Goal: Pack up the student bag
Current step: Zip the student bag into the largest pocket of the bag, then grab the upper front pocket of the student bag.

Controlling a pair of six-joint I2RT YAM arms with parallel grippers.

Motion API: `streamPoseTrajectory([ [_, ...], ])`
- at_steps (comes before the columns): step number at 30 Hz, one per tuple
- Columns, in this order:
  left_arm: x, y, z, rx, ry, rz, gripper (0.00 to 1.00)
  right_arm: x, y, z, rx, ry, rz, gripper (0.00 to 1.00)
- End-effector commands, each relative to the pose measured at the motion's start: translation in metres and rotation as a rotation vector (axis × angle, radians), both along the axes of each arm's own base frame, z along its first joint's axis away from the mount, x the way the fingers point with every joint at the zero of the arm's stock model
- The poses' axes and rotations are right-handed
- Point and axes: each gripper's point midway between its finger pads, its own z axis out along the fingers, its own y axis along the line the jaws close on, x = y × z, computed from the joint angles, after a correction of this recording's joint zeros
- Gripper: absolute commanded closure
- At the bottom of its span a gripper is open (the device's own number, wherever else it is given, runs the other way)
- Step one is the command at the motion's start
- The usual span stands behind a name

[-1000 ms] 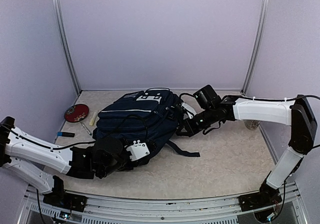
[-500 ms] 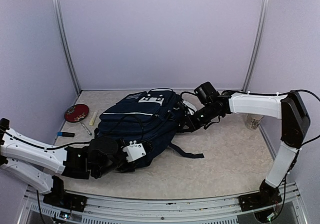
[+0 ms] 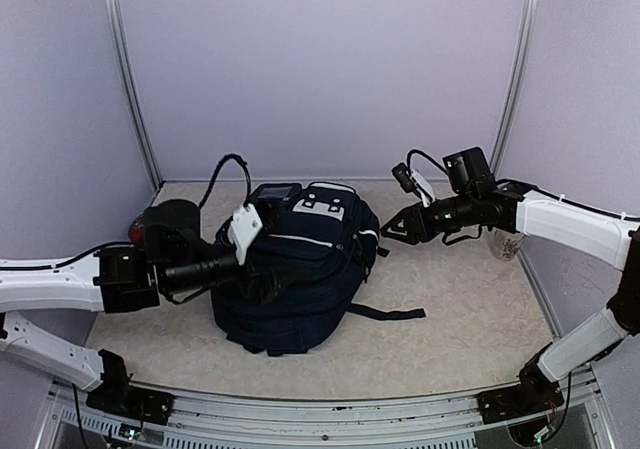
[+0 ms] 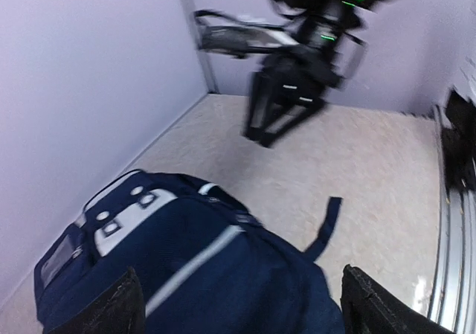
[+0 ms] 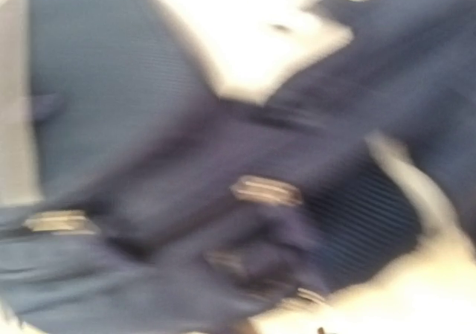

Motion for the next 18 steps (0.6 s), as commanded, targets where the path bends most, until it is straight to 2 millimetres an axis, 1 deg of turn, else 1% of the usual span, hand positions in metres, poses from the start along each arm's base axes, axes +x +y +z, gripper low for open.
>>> streamPoseTrajectory([
  [1, 0.067, 0.054, 0.007, -0.126, 0.237, 0.245, 0.15, -0.047, 0.05, 0.023, 0.09, -0.14, 0.261, 0.54],
  [3, 0.087, 0.079, -0.003, -0.142, 0.276, 0.349, 0.15, -0.05, 0.061, 0.018, 0.083, -0.161, 0.296, 0.51],
  [4, 0.096, 0.092, -0.007, -0.16, 0.295, 0.411, 0.13, -0.046, 0.064, 0.014, 0.079, -0.161, 0.298, 0.5],
  [5, 0.103, 0.105, -0.012, -0.184, 0.322, 0.463, 0.11, -0.041, 0.068, 0.009, 0.072, -0.154, 0.295, 0.47],
  [6, 0.109, 0.116, -0.018, -0.209, 0.353, 0.502, 0.1, -0.038, 0.072, 0.005, 0.066, -0.145, 0.302, 0.43],
  [8, 0.117, 0.137, -0.029, -0.268, 0.414, 0.55, 0.07, -0.033, 0.081, -0.005, 0.048, -0.133, 0.327, 0.39],
  [10, 0.12, 0.154, -0.04, -0.309, 0.448, 0.588, 0.05, -0.031, 0.085, -0.016, 0.03, -0.125, 0.345, 0.39],
  [13, 0.121, 0.178, -0.056, -0.351, 0.479, 0.665, 0.01, -0.04, 0.09, -0.025, 0.049, -0.093, 0.399, 0.41],
  [16, 0.113, 0.186, -0.075, -0.377, 0.505, 0.689, 0.01, -0.049, 0.098, -0.028, 0.063, -0.097, 0.433, 0.41],
  [18, 0.105, 0.186, -0.085, -0.427, 0.536, 0.675, 0.01, -0.048, 0.102, -0.026, 0.066, -0.116, 0.427, 0.41],
])
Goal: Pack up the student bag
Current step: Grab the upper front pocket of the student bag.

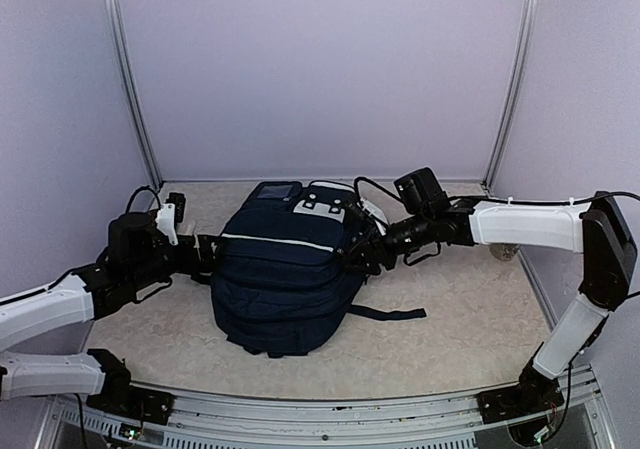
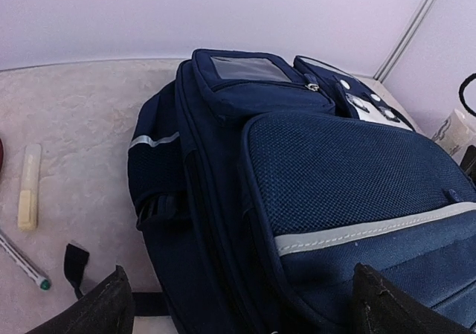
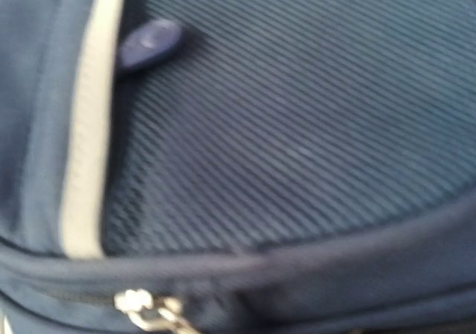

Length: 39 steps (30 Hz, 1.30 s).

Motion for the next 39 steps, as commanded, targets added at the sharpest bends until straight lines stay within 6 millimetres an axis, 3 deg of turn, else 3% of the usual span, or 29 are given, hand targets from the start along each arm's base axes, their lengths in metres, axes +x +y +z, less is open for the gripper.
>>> streamPoseTrajectory([
  [1, -0.014, 0.002, -0.012, -0.151, 0.012, 0.008, 0.01, -0.006, 0.018, 0.015, 0.062, -0.059, 0.059, 0.43],
  [7, -0.023, 0.011, -0.035, -0.172, 0.057, 0.048, 0.01, 0.003, 0.027, 0.013, 0.057, -0.041, 0.058, 0.65],
  [11, -0.028, 0.012, -0.032, -0.183, 0.039, 0.038, 0.01, 0.001, 0.029, 0.017, 0.066, -0.027, 0.063, 0.97],
  [12, -0.029, 0.013, -0.03, -0.187, 0.031, 0.038, 0.01, 0.0, 0.029, 0.018, 0.067, -0.025, 0.062, 1.0],
  [22, -0.041, 0.041, -0.036, -0.216, -0.004, 0.15, 0.01, -0.031, 0.021, 0.024, 0.027, -0.017, 0.066, 1.0],
  [27, -0.046, 0.04, -0.038, -0.219, -0.009, 0.134, 0.02, -0.027, 0.011, 0.024, -0.03, -0.072, 0.046, 0.76],
  [34, -0.048, 0.03, -0.049, -0.207, 0.022, 0.086, 0.04, -0.014, -0.01, 0.025, -0.047, -0.155, 0.066, 0.59],
  [39, -0.048, 0.022, -0.052, -0.194, 0.027, 0.055, 0.04, -0.002, -0.01, 0.041, 0.028, -0.231, 0.115, 0.51],
])
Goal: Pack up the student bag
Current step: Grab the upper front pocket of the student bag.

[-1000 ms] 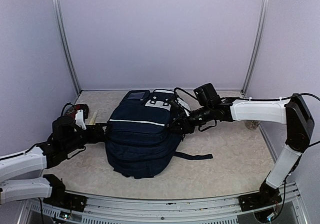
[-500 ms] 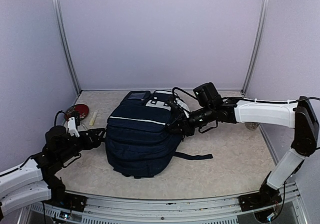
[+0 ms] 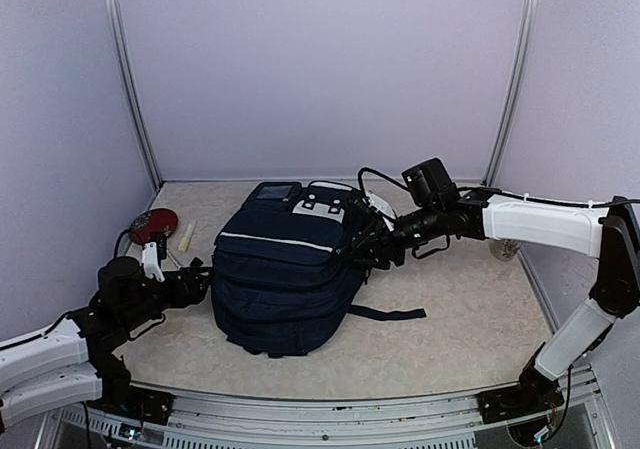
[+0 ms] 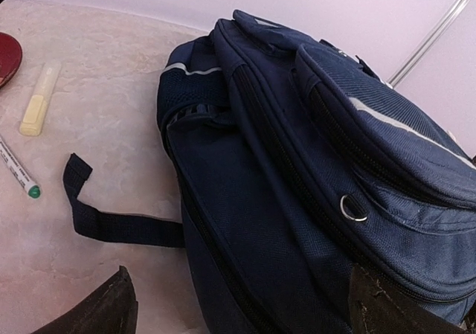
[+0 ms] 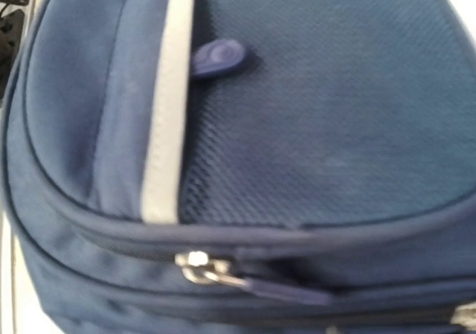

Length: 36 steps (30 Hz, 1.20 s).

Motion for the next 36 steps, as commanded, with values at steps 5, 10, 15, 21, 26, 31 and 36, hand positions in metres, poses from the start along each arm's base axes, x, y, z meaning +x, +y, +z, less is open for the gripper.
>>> streamPoseTrajectory([
  [5, 0.0, -0.016, 0.001, 0.003, -0.021, -0.065, 0.04, 0.011, 0.012, 0.009, 0.056, -0.074, 0.131, 0.48],
  [10, -0.001, -0.021, 0.003, 0.0, -0.031, -0.08, 0.04, 0.018, 0.024, -0.006, 0.039, -0.014, 0.171, 0.48],
  [15, -0.001, -0.024, 0.0, 0.011, -0.024, -0.088, 0.04, 0.01, 0.03, -0.014, 0.039, 0.035, 0.203, 0.5],
  [21, -0.001, -0.028, 0.001, 0.017, -0.03, -0.1, 0.04, 0.002, 0.037, -0.017, 0.033, 0.051, 0.182, 0.7],
  [26, -0.001, -0.032, 0.003, 0.02, -0.037, -0.113, 0.04, 0.0, 0.033, -0.01, 0.045, 0.062, 0.133, 0.96],
  [31, -0.003, -0.033, 0.004, 0.029, -0.049, -0.119, 0.04, -0.004, 0.027, 0.01, 0.098, 0.078, 0.078, 1.0],
  [36, -0.003, -0.037, 0.003, 0.049, -0.061, -0.126, 0.04, -0.016, 0.026, 0.021, 0.11, 0.12, 0.017, 1.0],
])
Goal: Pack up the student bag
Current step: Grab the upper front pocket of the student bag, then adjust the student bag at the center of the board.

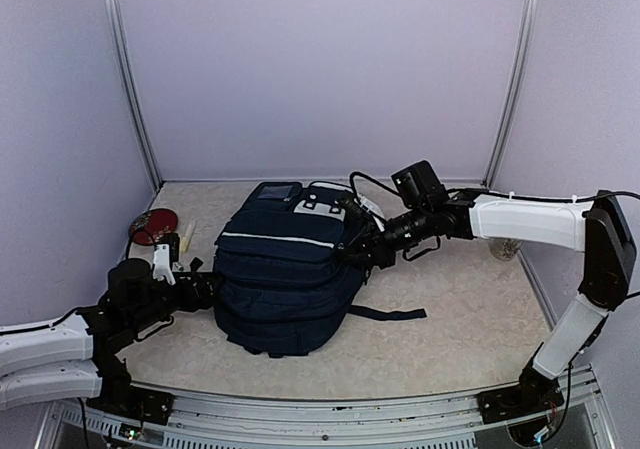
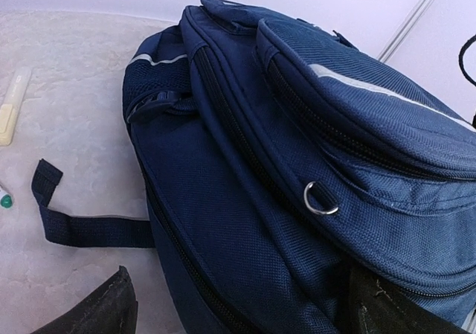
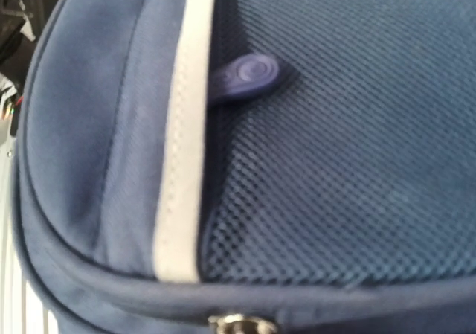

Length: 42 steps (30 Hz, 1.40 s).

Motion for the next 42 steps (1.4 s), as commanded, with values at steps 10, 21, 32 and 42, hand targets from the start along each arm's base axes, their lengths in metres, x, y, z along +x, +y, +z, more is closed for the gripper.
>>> streamPoseTrajectory([
  [10, -0.023, -0.065, 0.034, -0.08, -0.143, -0.275, 0.11, -0.084, 0.035, 0.001, -0.189, 0.114, 0.0, 1.0],
  [21, -0.086, -0.128, 0.076, -0.018, -0.343, -0.652, 0.26, -0.045, 0.008, 0.023, -0.218, 0.099, -0.248, 1.0],
  [32, -0.028, -0.152, 0.161, -0.057, -0.309, -0.727, 0.12, 0.045, -0.061, 0.003, -0.306, 0.037, -0.455, 1.0],
  [42, 0.016, -0.168, 0.175, -0.065, -0.266, -0.911, 0.16, 0.103, -0.091, -0.009, -0.384, -0.013, -0.541, 1.0],
])
